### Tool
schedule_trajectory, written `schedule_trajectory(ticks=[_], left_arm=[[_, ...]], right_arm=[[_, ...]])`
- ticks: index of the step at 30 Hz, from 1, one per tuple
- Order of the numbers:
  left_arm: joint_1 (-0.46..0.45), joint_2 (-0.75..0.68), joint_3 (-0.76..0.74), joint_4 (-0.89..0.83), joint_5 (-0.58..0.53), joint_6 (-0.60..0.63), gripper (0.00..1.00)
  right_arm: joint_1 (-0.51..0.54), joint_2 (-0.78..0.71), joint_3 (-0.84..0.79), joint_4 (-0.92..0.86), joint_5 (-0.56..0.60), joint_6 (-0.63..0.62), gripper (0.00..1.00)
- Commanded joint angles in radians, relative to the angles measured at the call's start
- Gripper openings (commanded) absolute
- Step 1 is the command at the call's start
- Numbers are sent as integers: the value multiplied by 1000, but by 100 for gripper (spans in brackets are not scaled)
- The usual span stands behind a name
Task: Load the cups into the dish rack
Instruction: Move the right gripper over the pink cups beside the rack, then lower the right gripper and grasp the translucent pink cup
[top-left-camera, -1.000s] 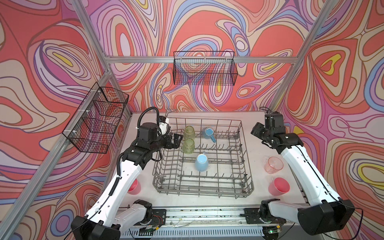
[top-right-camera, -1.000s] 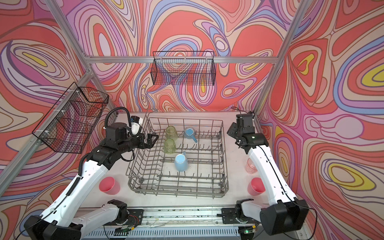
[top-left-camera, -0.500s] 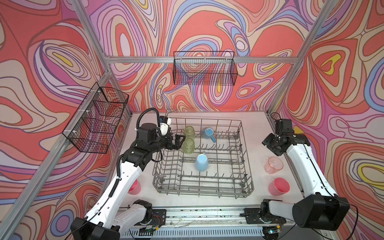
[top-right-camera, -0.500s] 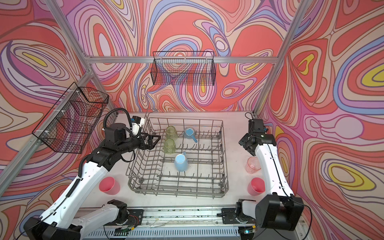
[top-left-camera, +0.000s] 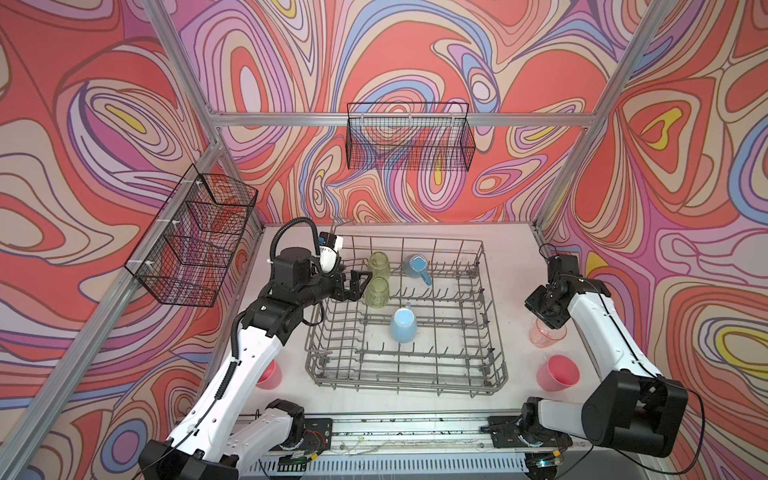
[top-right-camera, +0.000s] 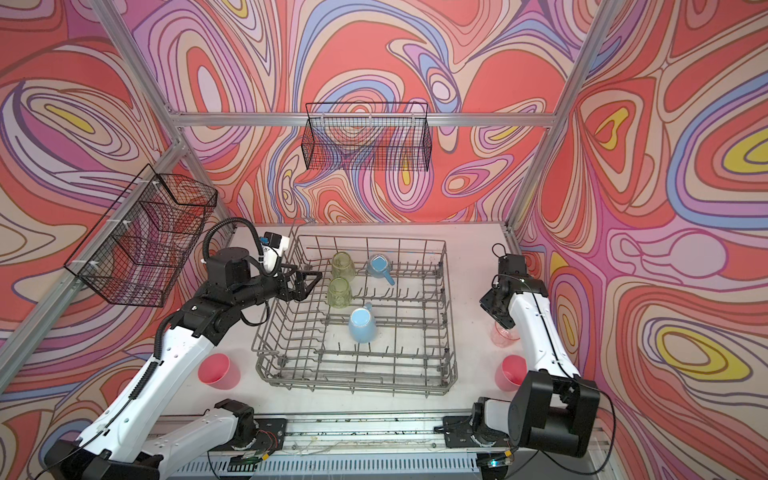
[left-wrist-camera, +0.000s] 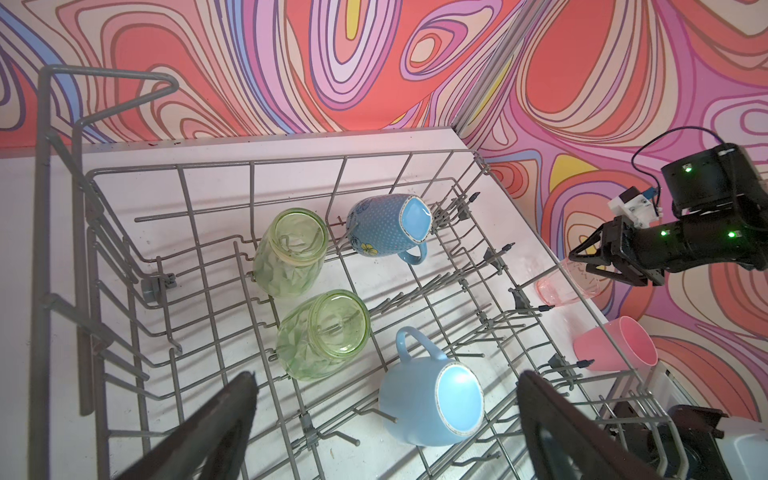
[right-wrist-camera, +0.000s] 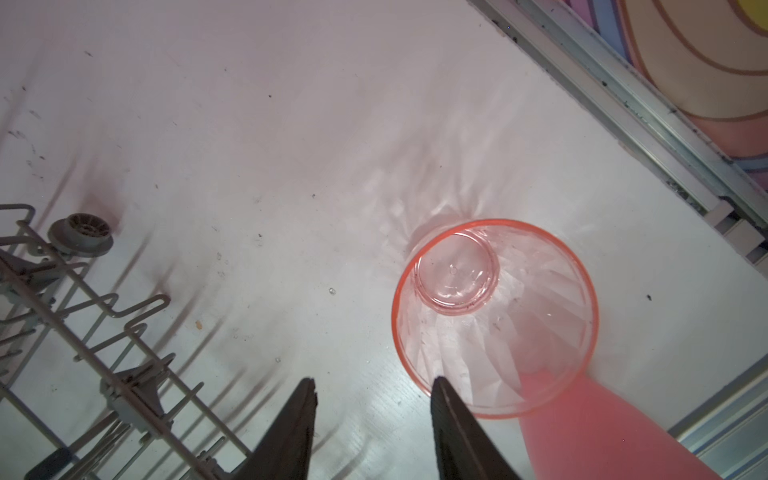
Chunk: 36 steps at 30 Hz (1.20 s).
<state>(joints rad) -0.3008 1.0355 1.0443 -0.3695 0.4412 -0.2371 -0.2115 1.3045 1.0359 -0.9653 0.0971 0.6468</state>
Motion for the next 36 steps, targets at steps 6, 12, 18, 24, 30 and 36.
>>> schedule_trajectory(ticks=[6, 12, 18, 24, 30, 36], left_arm=[[-12, -12, -11, 17, -7, 25, 100], [-14, -15, -11, 18, -12, 28, 100], [-21, -17, -12, 15, -16, 36, 100], [-23, -18, -13, 14, -20, 38, 100], [-26, -11, -9, 6, -26, 38, 100], [-32, -12, -9, 1, -40, 44, 100]], right_arm=[[-47, 36, -33, 73, -15, -37, 45], [-60, 64, -51, 144, -35, -44, 44], [-61, 94, -62, 187, -40, -49, 41], [-60, 102, -91, 199, -31, -52, 35], [-61, 104, -118, 213, -35, -50, 27], [-62, 104, -122, 219, -30, -59, 14]])
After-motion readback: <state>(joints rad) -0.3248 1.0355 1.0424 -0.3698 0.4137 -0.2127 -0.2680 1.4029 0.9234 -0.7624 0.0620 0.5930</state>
